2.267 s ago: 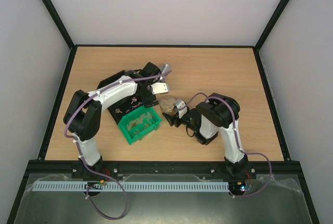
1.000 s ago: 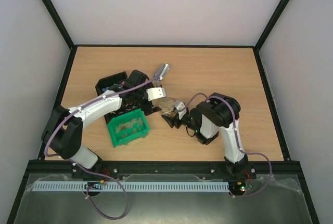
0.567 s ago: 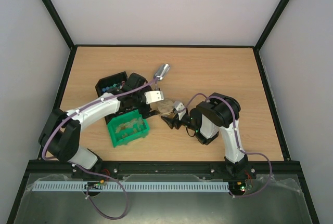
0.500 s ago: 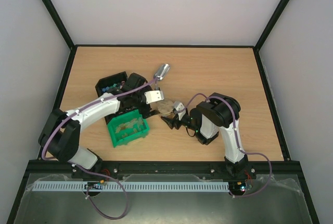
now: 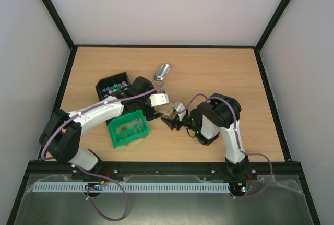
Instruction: Pack the candies
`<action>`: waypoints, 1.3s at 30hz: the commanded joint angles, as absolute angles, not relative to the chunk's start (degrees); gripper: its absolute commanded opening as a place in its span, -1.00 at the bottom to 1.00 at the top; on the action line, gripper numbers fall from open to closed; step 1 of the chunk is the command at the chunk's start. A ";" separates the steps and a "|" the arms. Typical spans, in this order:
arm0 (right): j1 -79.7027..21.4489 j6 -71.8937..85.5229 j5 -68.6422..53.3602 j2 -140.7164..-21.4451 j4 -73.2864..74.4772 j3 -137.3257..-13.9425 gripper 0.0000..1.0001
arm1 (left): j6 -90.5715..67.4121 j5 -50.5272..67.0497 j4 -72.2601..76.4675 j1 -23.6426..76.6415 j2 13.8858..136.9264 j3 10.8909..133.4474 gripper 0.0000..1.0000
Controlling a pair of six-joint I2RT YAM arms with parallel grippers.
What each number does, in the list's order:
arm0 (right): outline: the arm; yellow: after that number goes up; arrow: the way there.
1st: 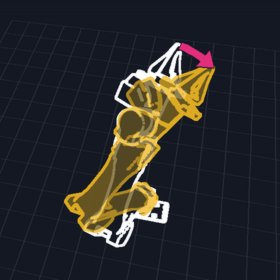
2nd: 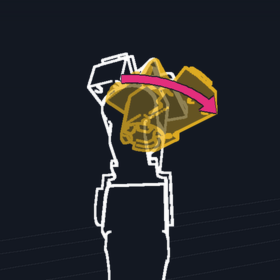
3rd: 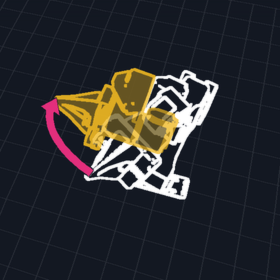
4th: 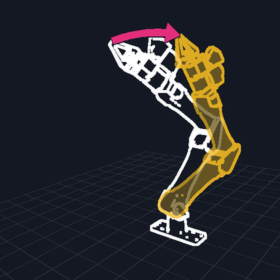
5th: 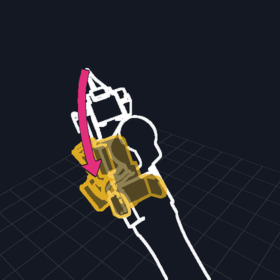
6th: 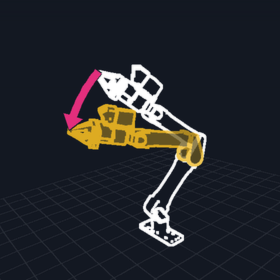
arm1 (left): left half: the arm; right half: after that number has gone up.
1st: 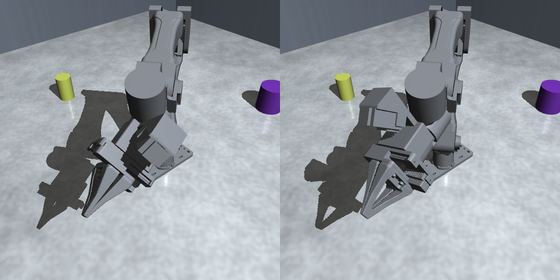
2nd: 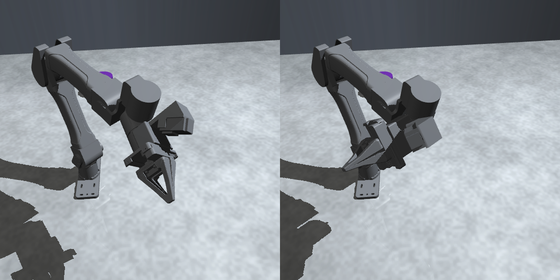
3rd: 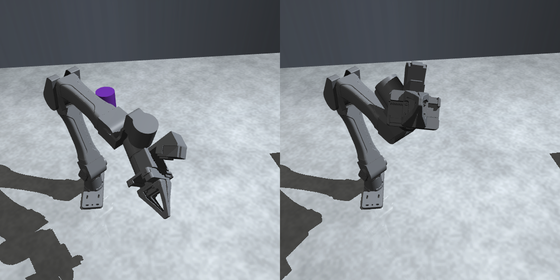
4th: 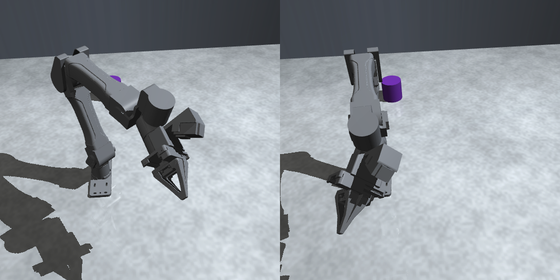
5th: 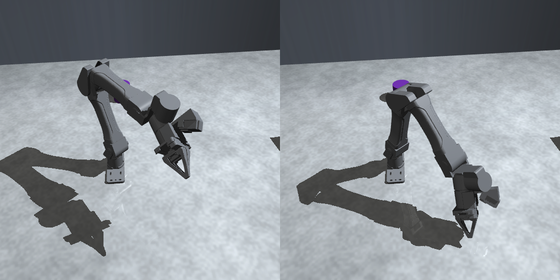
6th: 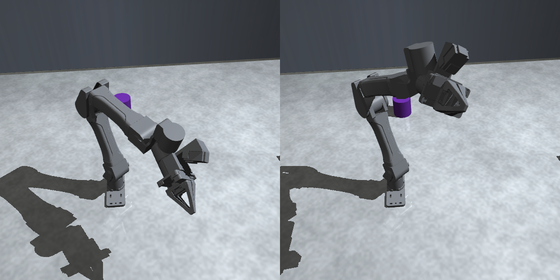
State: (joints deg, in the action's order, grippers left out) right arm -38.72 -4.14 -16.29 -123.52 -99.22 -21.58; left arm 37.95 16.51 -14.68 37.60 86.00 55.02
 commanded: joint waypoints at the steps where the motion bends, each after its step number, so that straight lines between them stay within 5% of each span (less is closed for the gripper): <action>1: -39.89 -0.92 -19.47 -127.06 -108.89 -19.19 0.59 | 39.11 14.47 -13.46 37.91 87.23 54.23 0.98; 24: -40.14 -1.47 -20.78 -127.10 -108.89 -19.14 0.53 | 37.26 8.19 -7.17 40.00 92.89 54.10 0.98; 39: -40.34 -2.11 -20.92 -127.26 -108.90 -18.99 0.42 | 38.64 15.22 -11.03 31.13 93.30 55.05 0.98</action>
